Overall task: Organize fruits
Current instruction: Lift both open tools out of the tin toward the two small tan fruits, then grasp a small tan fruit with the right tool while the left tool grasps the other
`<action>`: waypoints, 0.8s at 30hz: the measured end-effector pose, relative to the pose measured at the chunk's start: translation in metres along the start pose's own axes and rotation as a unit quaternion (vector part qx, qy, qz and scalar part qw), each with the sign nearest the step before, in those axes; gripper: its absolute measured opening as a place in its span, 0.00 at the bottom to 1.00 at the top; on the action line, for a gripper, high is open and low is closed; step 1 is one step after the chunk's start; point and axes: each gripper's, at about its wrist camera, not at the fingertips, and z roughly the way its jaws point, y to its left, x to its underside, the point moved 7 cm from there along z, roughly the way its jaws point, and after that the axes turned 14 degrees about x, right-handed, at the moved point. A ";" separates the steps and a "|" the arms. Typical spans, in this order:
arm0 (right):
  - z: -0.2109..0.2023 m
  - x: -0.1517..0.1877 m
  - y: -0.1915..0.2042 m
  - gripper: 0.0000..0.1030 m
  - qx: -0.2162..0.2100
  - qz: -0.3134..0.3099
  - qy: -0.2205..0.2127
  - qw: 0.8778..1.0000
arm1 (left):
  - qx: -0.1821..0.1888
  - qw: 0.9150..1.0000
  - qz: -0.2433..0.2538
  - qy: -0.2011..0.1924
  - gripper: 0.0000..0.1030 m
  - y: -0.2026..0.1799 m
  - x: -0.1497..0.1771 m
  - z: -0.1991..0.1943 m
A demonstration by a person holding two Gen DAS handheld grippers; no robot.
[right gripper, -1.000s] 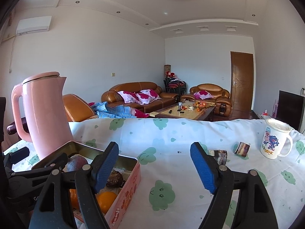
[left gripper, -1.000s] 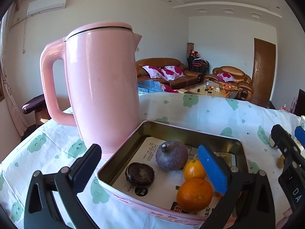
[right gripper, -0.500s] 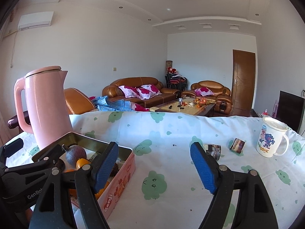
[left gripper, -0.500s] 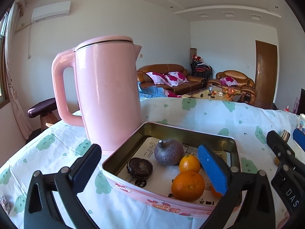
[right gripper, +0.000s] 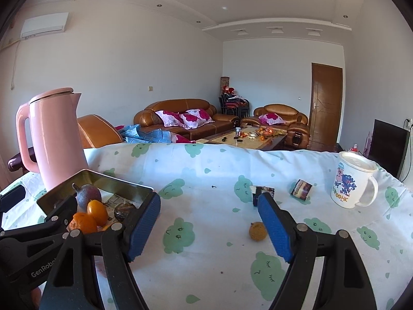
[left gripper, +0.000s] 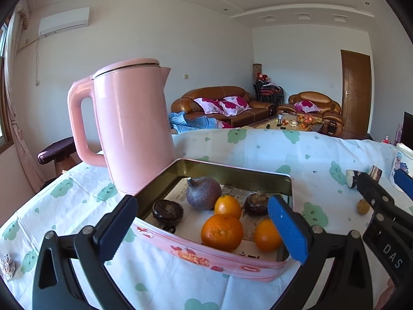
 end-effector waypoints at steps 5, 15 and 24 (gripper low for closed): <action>0.008 0.005 -0.034 0.77 0.014 0.003 0.016 1.000 | 0.024 0.999 0.021 0.007 1.00 -0.032 0.002 -0.001; 0.044 0.019 -0.118 0.71 0.022 0.020 0.089 0.996 | 0.081 0.994 0.067 0.026 1.00 -0.111 0.003 0.004; 0.090 0.037 -0.117 0.50 -0.092 0.050 0.192 0.976 | 0.109 0.985 0.075 0.107 0.94 -0.155 0.016 0.039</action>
